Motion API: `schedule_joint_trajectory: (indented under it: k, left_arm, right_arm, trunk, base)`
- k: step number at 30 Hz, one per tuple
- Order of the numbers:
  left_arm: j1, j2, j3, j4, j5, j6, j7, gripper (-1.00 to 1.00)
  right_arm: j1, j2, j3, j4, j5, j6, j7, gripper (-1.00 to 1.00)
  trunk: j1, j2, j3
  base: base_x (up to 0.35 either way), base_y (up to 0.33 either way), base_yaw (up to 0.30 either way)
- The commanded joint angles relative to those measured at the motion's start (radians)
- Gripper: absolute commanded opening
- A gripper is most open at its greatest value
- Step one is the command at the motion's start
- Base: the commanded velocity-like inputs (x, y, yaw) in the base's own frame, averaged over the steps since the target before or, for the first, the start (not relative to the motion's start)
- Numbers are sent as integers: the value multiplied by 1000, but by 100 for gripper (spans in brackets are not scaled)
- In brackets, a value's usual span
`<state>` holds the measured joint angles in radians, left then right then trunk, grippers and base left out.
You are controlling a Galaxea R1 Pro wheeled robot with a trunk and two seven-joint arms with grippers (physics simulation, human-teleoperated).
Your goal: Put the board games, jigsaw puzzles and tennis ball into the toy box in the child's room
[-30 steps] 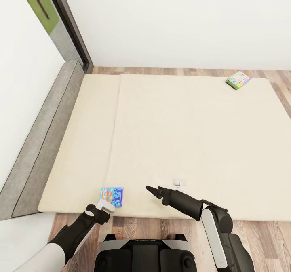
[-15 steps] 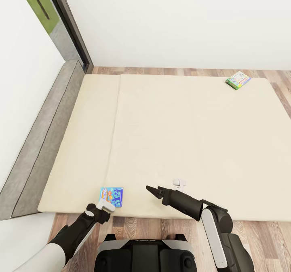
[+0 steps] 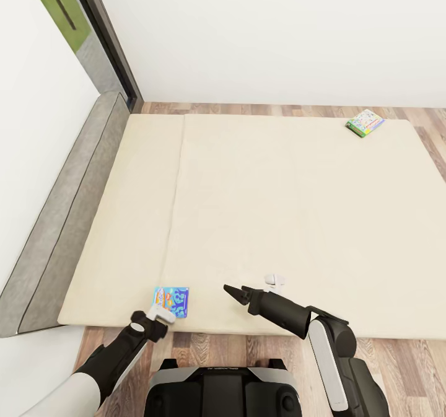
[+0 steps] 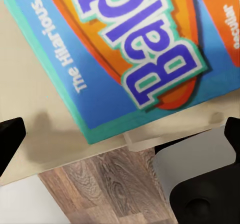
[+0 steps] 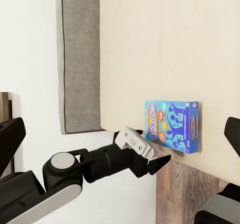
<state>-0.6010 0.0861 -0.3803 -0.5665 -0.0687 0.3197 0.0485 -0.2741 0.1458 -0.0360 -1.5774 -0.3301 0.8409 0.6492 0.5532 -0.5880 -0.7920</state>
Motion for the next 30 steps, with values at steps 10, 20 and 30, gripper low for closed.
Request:
schedule_joint_trajectory:
  k: [10,20,30]
  left_arm:
    - [0,1,-9,-14,-6,7,15,100]
    - [0,2,-12,-60,-6,10,17,100]
    - [4,2,-54,-80,-8,18,19,100]
  right_arm:
    - [0,1,-3,-1,0,6,4,100]
    - [0,1,-3,-1,0,6,4,100]
    - [0,0,-5,-1,0,6,4,100]
  trunk:
    - [0,-1,-1]
    - [0,-1,-1]
    - [0,-1,-1]
  base:
    - [0,0,0]
    - [0,0,0]
    - [0,0,0]
